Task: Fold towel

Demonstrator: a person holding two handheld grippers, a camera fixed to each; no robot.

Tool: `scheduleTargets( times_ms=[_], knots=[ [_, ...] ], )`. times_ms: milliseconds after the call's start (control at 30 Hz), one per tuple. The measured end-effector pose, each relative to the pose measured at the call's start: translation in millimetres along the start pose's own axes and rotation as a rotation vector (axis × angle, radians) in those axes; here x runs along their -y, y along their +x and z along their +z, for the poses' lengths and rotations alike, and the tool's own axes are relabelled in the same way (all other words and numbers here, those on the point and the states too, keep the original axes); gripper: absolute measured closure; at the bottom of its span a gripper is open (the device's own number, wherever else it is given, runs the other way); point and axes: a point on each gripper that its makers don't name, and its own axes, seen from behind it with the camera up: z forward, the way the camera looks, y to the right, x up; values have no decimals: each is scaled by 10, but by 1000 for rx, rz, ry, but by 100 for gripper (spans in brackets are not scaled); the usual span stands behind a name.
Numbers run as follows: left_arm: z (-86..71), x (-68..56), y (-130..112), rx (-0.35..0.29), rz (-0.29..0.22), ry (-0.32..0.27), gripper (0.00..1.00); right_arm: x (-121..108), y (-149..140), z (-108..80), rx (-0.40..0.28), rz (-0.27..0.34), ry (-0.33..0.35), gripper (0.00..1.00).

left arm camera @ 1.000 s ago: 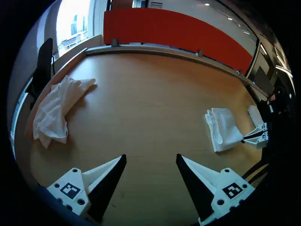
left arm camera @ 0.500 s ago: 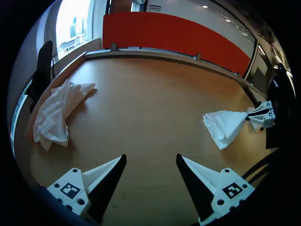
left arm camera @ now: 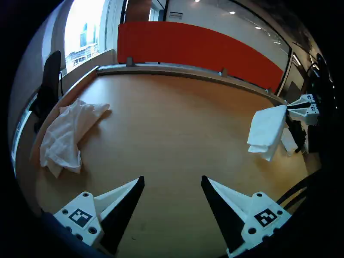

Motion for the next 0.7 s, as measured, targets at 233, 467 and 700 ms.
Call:
scheduleTargets(
  times_ms=[233,467,700],
  knots=[
    [-21,-37,28,-12,4,-10,2,-178,-58,-144,8,11,-40,95],
    [-35,-43,26,-13,7,-13,2,-370,-141,-263,13,43,-68,95],
    [-49,-19,28,-12,10,-8,2,-639,-292,-361,31,71,-104,95]
  ],
)
